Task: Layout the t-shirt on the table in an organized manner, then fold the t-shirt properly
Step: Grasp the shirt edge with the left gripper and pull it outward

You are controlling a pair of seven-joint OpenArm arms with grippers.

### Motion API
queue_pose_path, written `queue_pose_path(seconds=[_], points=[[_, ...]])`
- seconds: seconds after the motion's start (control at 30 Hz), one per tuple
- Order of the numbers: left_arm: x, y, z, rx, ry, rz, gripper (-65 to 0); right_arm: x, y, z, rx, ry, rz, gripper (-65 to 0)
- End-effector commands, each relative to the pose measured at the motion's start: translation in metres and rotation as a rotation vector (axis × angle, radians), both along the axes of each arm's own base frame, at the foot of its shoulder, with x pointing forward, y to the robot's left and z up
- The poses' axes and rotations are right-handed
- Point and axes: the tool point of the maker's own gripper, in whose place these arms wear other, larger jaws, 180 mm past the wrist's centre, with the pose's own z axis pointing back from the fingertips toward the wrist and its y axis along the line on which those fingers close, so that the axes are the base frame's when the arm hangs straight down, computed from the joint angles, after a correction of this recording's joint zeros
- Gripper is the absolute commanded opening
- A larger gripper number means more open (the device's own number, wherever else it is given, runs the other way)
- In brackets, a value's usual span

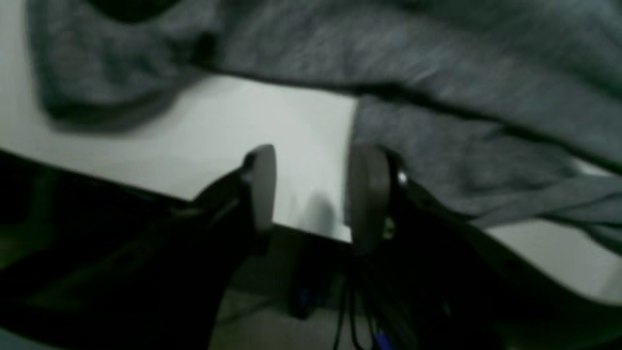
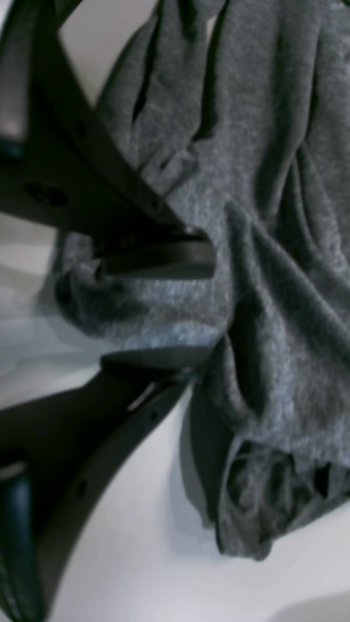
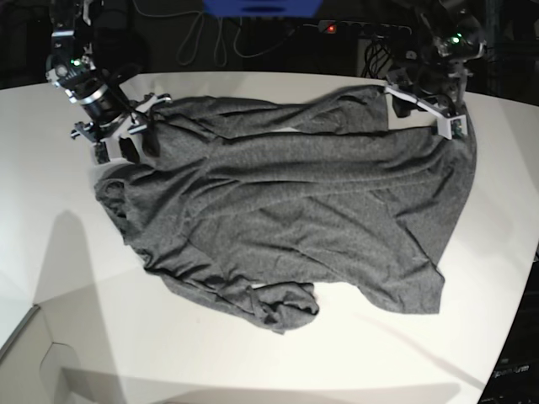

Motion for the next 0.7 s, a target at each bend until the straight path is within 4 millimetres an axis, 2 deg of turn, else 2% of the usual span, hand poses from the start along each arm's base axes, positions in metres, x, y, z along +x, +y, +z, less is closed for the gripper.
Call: queue_pose_path(seconds=[0.0,0.1,0.3,0.67], points=[[0.007,-0.012,0.006,-0.025,-0.040,-0.028,-40.3,0.006,0.001,0.012,0.013,-0.047,0.006,-41.3],[0.003,-0.024,-0.001,-0.043,-0.019,-0.055,-40.3,0.006,0.002,0.012,0.017,-0.046,0.006,-41.3],[-0.008,-0.029,-0.024,-0.076,0.049,-0.050,-40.3,0.006,0.001,0.012,0.014,-0.046,0.007,-41.3],[-0.019,-0.033,-0.036,-0.094,0.095,-0.053,-40.8,0.010,0.001,0.014,0.012,-0.056,0.007,-41.3]])
